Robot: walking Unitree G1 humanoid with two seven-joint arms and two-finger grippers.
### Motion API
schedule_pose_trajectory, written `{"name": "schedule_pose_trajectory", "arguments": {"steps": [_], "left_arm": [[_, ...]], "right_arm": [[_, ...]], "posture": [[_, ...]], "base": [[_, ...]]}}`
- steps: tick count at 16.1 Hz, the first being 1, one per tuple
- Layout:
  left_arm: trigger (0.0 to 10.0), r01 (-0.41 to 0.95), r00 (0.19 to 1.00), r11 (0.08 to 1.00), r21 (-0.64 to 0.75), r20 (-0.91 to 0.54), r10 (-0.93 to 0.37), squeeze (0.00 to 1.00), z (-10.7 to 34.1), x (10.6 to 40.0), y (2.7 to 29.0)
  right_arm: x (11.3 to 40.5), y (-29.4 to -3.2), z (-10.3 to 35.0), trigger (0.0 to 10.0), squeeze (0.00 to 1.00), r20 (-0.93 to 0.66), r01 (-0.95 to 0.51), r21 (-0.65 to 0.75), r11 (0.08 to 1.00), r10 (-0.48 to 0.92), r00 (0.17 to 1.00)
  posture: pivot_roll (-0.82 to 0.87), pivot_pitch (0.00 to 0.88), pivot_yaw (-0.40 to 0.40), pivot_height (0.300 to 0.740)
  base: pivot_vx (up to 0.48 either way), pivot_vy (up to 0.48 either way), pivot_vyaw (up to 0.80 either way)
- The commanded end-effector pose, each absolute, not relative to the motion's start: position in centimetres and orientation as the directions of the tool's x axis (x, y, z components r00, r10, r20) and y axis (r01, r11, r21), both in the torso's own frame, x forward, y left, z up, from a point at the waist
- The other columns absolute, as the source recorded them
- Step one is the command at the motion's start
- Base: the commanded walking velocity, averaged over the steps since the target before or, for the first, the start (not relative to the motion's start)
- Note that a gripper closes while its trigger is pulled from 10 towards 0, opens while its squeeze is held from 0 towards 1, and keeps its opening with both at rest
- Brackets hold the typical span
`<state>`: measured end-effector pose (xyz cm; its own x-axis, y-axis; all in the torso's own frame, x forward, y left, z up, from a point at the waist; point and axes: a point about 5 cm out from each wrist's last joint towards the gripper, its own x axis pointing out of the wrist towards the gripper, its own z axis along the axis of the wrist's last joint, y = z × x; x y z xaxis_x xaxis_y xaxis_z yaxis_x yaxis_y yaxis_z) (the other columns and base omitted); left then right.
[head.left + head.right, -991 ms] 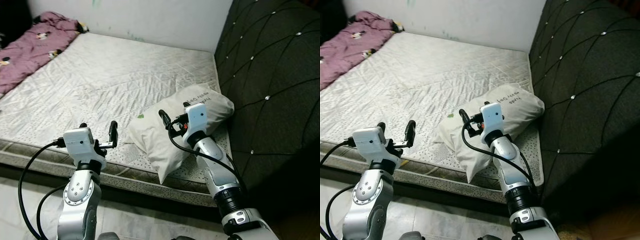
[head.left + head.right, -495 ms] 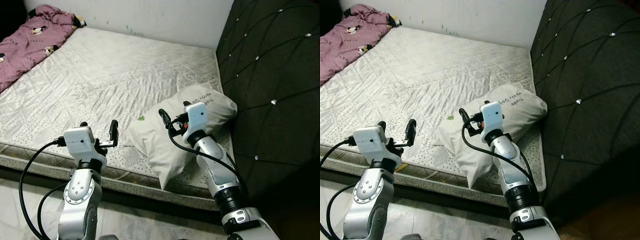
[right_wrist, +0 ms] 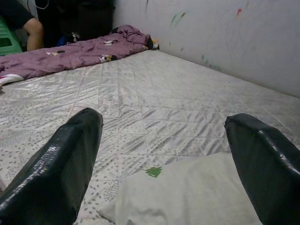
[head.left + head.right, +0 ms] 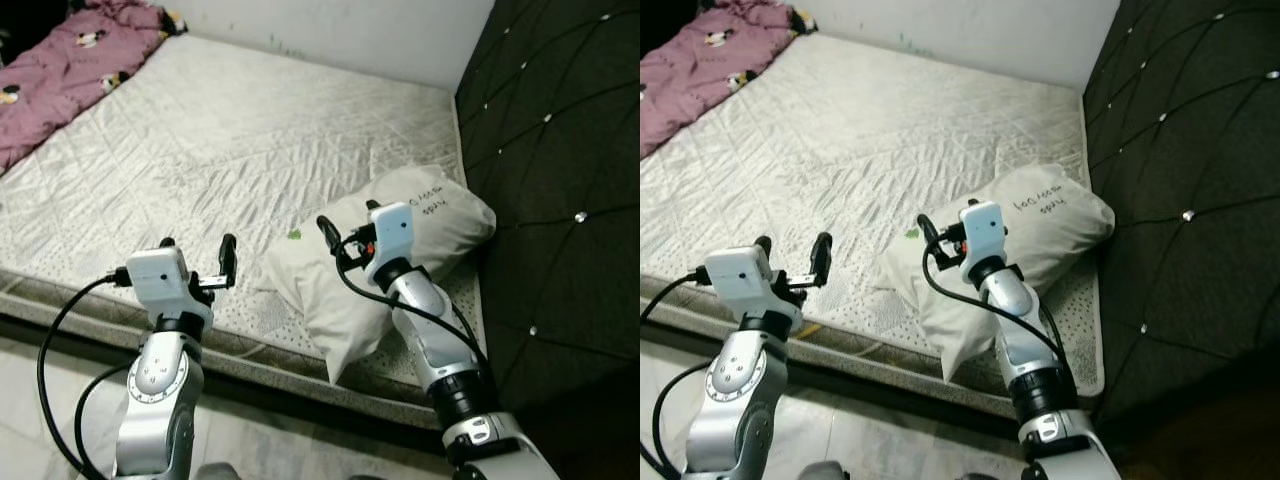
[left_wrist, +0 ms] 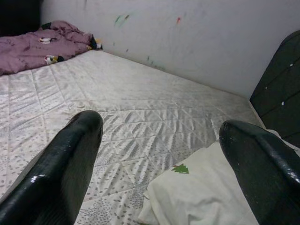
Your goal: Clean up the room
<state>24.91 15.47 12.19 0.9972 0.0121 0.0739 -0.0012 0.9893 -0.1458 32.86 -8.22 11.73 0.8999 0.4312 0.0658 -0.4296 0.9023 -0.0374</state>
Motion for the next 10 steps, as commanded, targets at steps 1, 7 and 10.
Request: {"name": "schedule_pose_trajectory", "arguments": {"steps": [1,7,10], "left_arm": [[10.0,0.019,0.997,0.989,-0.146,0.077,-0.008,0.0,12.15,24.98,15.18],[10.0,0.027,0.996,0.989,-0.146,0.09,-0.014,0.0,12.31,25.37,15.19],[10.0,0.028,0.996,0.989,-0.145,0.093,-0.015,0.0,12.34,25.46,15.2]], "right_arm": [[33.17,-8.65,12.04,10.0,0.0,0.076,-0.419,-0.053,0.907,0.422,0.904],[33.5,-8.64,12.26,10.0,0.0,0.084,-0.415,-0.058,0.908,0.419,0.904],[33.62,-8.77,12.25,10.0,0.0,0.081,-0.408,-0.05,0.912,0.411,0.908]], "posture": [[0.04,0.0,-0.086,0.74],[0.04,0.0,-0.084,0.74],[0.04,0.0,-0.084,0.74]], "base": [[0.244,0.0,0.0],[0.292,0.0,0.0],[0.311,0.0,-0.4]]}}
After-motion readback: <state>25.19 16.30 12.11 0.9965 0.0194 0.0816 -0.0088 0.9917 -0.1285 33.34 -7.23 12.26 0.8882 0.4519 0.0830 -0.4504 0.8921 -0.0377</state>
